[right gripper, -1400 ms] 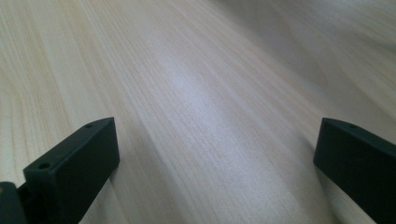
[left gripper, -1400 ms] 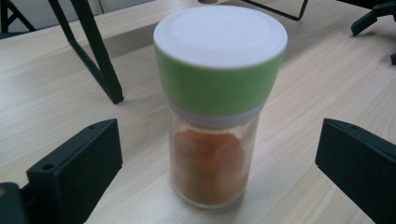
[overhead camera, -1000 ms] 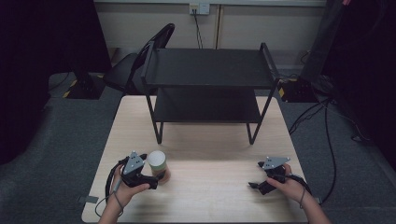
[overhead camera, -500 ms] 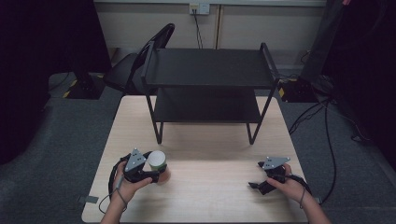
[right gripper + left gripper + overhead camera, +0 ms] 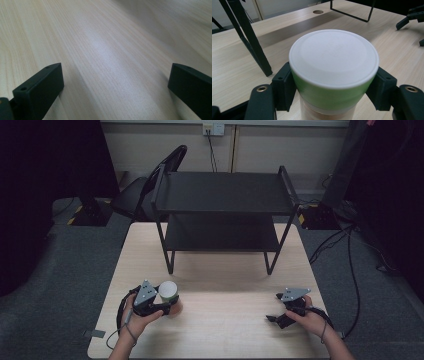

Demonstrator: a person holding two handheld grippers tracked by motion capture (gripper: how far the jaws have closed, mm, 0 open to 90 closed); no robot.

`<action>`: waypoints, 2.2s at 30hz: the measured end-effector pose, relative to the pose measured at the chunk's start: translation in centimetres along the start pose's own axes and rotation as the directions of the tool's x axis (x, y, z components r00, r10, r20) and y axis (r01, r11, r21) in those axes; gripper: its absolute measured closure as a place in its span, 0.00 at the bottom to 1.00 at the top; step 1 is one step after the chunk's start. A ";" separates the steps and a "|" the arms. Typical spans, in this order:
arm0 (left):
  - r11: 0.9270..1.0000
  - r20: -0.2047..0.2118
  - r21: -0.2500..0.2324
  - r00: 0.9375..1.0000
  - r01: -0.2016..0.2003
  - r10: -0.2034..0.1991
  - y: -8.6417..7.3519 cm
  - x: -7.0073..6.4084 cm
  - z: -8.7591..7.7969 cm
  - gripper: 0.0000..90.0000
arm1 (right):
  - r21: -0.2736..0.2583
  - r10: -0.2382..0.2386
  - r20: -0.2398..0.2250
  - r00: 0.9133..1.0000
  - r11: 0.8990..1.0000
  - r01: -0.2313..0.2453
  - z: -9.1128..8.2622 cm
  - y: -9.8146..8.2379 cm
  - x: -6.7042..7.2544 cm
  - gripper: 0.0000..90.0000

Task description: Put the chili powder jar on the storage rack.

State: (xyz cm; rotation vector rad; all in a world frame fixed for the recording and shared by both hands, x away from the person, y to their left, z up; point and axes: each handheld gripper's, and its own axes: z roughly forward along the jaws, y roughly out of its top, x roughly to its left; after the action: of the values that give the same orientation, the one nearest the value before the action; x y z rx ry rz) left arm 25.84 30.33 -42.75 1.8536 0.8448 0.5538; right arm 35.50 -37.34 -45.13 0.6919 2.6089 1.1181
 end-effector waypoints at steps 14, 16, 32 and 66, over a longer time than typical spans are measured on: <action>0.999 0.004 -0.017 1.000 0.028 -0.028 0.4 -0.5 -0.4 0.37 | -0.003 -0.001 -0.001 1.000 1.000 0.001 0.0 -0.1 0.0 0.00; 1.000 0.010 -0.016 1.000 0.026 -0.026 0.6 -0.6 -0.3 0.37 | -0.003 0.000 -0.001 1.000 1.000 0.000 0.0 -0.1 0.0 0.00; 0.998 0.067 -0.063 0.998 0.022 -0.018 3.7 -0.7 -0.2 0.37 | -0.003 0.001 0.001 1.000 1.000 -0.001 0.0 -0.1 0.0 0.00; 0.991 0.127 -0.135 0.991 -0.015 0.032 15.8 0.0 4.4 0.37 | -0.002 0.002 0.001 1.000 1.000 -0.002 0.0 0.0 0.0 0.00</action>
State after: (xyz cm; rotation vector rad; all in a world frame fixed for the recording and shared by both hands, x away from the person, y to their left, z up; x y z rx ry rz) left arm 33.71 23.42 -30.15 1.7582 0.6844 0.4882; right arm 35.49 -37.32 -45.16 0.6944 2.6066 1.1196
